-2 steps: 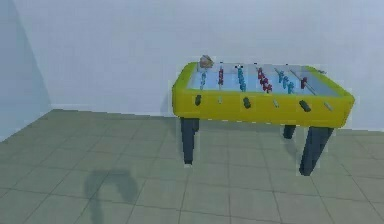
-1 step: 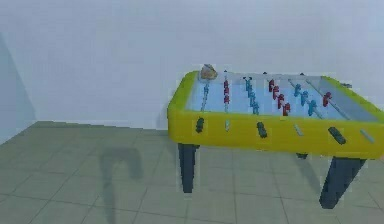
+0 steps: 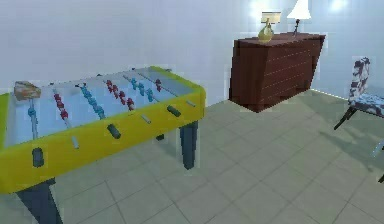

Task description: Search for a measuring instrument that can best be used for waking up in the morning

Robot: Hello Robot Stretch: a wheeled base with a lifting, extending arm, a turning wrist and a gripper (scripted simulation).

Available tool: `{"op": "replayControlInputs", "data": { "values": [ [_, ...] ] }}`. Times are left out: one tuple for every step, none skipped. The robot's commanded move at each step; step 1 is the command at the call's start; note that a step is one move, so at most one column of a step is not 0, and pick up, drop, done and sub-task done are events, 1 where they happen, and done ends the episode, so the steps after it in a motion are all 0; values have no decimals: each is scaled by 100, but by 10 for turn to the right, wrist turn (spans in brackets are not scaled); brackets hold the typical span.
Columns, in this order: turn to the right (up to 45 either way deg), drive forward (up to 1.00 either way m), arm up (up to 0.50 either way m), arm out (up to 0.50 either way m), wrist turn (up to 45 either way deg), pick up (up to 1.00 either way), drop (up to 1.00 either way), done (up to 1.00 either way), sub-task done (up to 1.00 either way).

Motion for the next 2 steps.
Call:
{"op": "replayControlInputs", "data": {
  "values": [
    [180,0,0,0,0,0,0,0,0],
    [0,50,0,0,0,0,0,0,0]
  ]
}}
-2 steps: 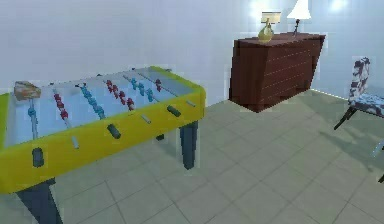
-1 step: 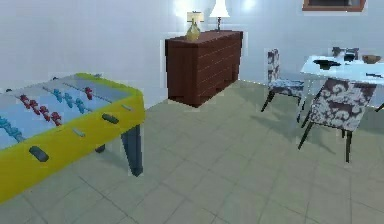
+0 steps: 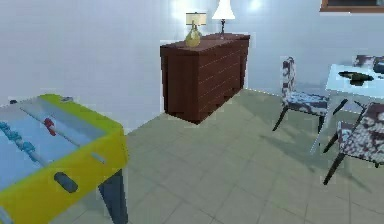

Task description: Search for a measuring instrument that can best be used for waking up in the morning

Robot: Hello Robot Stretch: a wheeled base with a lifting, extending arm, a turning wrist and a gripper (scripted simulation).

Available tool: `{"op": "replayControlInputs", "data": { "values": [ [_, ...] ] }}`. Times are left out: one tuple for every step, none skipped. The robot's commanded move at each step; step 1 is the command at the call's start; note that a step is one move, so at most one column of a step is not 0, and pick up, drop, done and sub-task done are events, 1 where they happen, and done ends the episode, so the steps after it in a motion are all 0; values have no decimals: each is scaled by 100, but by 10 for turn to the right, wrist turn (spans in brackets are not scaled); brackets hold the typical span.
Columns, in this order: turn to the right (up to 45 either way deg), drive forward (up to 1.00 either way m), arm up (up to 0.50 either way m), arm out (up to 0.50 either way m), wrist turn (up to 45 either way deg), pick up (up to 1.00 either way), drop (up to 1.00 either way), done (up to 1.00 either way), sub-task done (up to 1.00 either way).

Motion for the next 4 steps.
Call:
{"op": "replayControlInputs", "data": {
  "values": [
    [300,0,0,0,0,0,0,0,0],
    [0,30,0,0,0,0,0,0,0],
    [-180,0,0,0,0,0,0,0,0],
    [0,100,0,0,0,0,0,0,0]
  ]
}}
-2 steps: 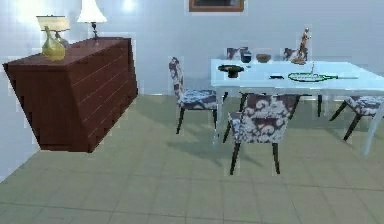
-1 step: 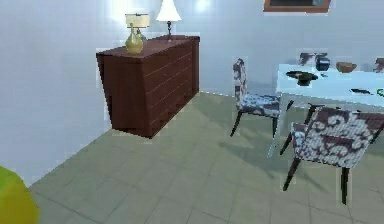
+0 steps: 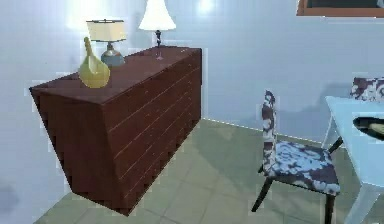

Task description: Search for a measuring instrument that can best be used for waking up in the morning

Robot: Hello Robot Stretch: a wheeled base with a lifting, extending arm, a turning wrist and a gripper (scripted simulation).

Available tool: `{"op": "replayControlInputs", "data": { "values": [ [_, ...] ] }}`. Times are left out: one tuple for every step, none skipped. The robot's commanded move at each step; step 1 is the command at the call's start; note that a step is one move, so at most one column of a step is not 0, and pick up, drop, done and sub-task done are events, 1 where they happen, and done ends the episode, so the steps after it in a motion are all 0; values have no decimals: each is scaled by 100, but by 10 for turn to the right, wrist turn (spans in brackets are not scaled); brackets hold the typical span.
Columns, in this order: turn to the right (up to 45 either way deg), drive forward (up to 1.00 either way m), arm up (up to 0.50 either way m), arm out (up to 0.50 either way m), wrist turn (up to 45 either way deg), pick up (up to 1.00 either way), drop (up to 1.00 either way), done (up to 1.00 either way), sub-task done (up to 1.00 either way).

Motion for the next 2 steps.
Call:
{"op": "replayControlInputs", "data": {
  "values": [
    [0,100,0,0,0,0,0,0,0],
    [0,30,0,0,0,0,0,0,0]
  ]
}}
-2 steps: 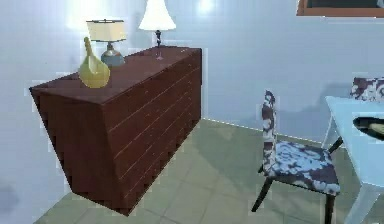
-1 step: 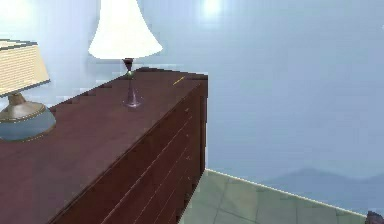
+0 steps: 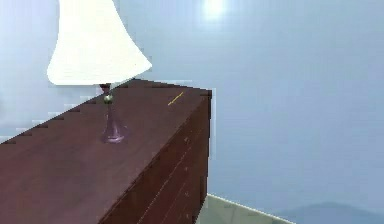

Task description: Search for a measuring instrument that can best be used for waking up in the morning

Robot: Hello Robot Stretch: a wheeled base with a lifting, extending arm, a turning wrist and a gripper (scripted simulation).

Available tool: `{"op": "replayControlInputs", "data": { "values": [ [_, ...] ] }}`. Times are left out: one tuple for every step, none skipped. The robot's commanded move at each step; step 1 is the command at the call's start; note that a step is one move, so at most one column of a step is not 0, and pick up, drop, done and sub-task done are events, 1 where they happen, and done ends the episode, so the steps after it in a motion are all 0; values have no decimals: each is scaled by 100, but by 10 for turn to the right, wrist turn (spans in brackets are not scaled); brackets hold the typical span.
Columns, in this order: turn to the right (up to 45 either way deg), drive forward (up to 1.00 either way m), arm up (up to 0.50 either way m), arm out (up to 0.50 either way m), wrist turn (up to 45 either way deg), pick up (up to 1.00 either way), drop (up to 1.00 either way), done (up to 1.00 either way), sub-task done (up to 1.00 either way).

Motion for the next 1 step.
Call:
{"op": "replayControlInputs", "data": {
  "values": [
    [210,0,0,0,0,0,0,0,0]
  ]
}}
